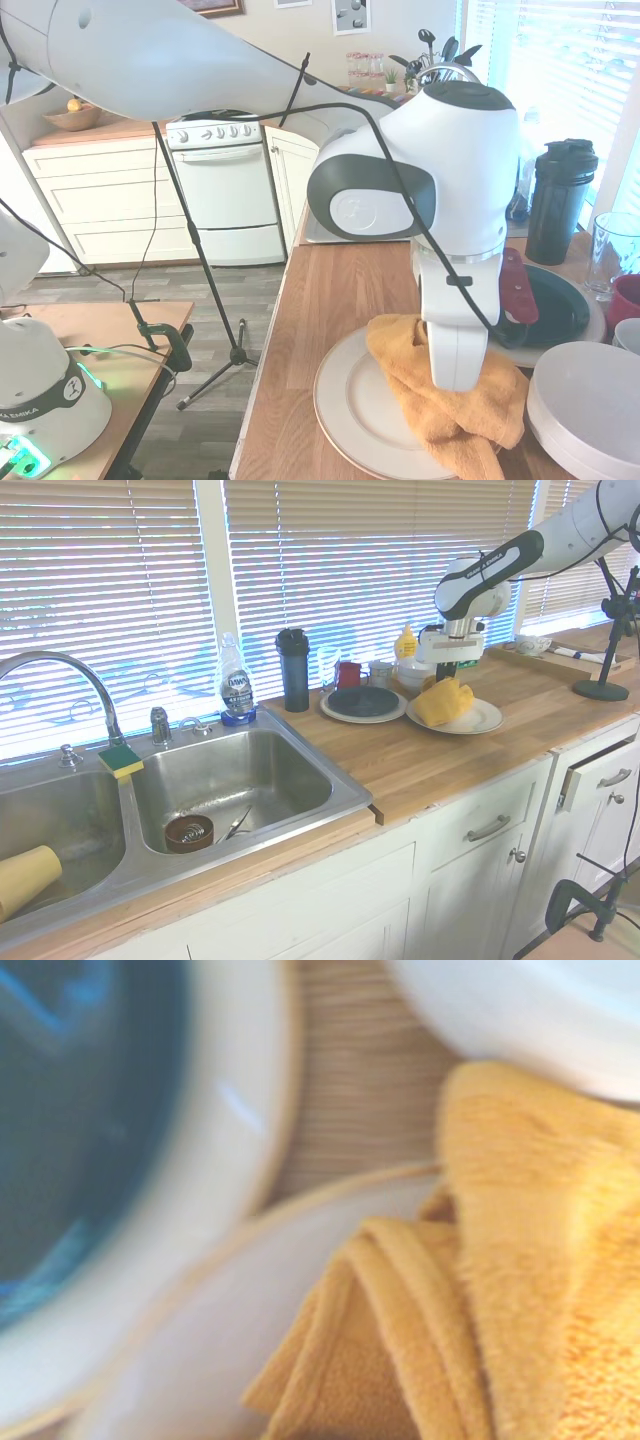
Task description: Wipe the white plate in clockwise motion
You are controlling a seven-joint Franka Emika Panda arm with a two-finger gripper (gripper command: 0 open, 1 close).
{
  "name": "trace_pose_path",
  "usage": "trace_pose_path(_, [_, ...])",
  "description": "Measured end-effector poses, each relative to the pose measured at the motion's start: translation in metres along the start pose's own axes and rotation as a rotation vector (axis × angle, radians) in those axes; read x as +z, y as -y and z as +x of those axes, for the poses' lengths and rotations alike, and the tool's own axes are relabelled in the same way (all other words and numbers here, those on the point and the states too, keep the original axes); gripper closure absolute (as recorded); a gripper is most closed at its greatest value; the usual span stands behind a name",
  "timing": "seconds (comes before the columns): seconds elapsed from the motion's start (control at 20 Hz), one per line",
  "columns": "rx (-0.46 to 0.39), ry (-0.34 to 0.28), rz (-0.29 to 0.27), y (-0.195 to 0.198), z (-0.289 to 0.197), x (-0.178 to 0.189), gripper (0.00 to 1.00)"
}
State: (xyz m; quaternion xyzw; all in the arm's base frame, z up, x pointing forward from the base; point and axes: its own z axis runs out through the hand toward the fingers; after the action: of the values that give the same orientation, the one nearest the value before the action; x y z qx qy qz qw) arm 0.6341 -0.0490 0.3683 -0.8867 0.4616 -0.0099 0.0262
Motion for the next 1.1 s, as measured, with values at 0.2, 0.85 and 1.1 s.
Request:
trace_pose_path(0.2, [0.011,-0.001,-0.026,-0.017,0.005,0.004,1.00])
trace_pose_path(0.85, [-0.016,0.032,-0.064,-0.071,-0.047,-0.006,1.00])
trace_pose_path(1.1, [-0.062,0.049,-0.060,-0.059,-0.079,-0.005,1.00])
